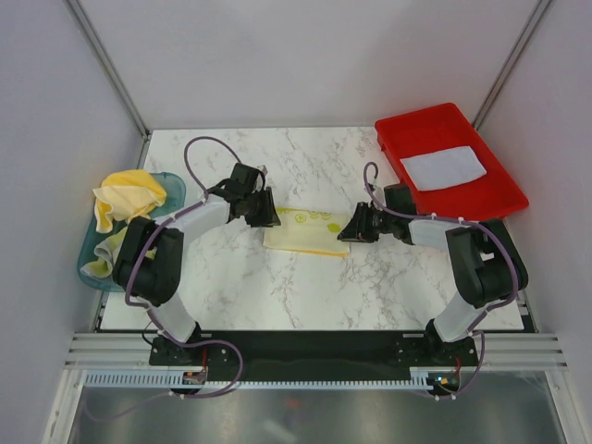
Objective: Fold and stack the towels
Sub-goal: Smooth out wrinkles on the folded towel
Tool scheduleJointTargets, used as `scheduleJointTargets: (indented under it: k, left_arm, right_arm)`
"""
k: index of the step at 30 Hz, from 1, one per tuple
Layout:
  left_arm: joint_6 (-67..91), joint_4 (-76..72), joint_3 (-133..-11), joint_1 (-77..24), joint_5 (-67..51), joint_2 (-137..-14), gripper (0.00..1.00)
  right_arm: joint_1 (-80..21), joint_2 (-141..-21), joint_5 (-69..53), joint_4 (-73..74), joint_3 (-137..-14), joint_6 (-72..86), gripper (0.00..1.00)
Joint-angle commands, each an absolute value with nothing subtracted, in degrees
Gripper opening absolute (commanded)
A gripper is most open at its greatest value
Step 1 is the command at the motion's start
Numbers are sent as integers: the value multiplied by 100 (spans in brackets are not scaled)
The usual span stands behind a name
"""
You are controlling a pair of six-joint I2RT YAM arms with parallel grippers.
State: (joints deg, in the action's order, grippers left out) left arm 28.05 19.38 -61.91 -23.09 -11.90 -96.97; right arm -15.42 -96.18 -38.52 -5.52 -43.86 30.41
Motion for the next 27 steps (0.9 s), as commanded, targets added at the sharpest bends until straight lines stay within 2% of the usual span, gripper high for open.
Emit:
scheduleJointTargets:
  k: [1,5,10,15,16,17,19,20,21,23,27]
  left_arm:
    - [2532,1723,-6617,-2005,-1150,-10298,37]
    - [2312,1775,-7434,-1828,-1441,-11011,36]
    - [2338,1775,-7813,-1609,-1713,-11592,35]
    - [2417,1758,-7858,-1600,-2153,-11453,35]
    - [2408,1801,-7857,-1591,-2162,-11383,35]
    - [2382,1854,-7857,-1591,-2075,-11173,36]
    - [2294,2003,-7918,-1591,-1926,-10979,38]
    - [2216,2221,-7945,-1600,-1855,-10908,40]
    - [2180,2337,-7980,-1591,-1776,-10794,40]
    - [2136,2609,-7972,-1600,-1645,-10723,42]
    - [2224,2479,-7472,-1635,-1547,-10424,42]
  right_arm:
    - [-1512,-9702,-3480,-641,-4281,2786,30]
    - [-1512,-9808,-3560,-1238,-3833,2891,29]
    - [-1468,-9783,-3674,-1608,-3577,3093,30]
    - [-1424,-9406,-3586,-950,-3884,2831,33]
    - [-1372,-9300,-3586,-862,-3920,2830,35]
    - [-1345,-9194,-3551,-670,-3981,2847,44]
    - [-1310,-8860,-3324,-397,-4078,2883,53]
    - [-1310,-8764,-3053,-178,-4174,2909,66]
    - [-1310,-8641,-2937,-141,-4201,2961,71]
    - [-1310,-8596,-2630,-106,-4262,3163,75]
    - [-1318,-8910,-2443,-132,-4403,3305,75]
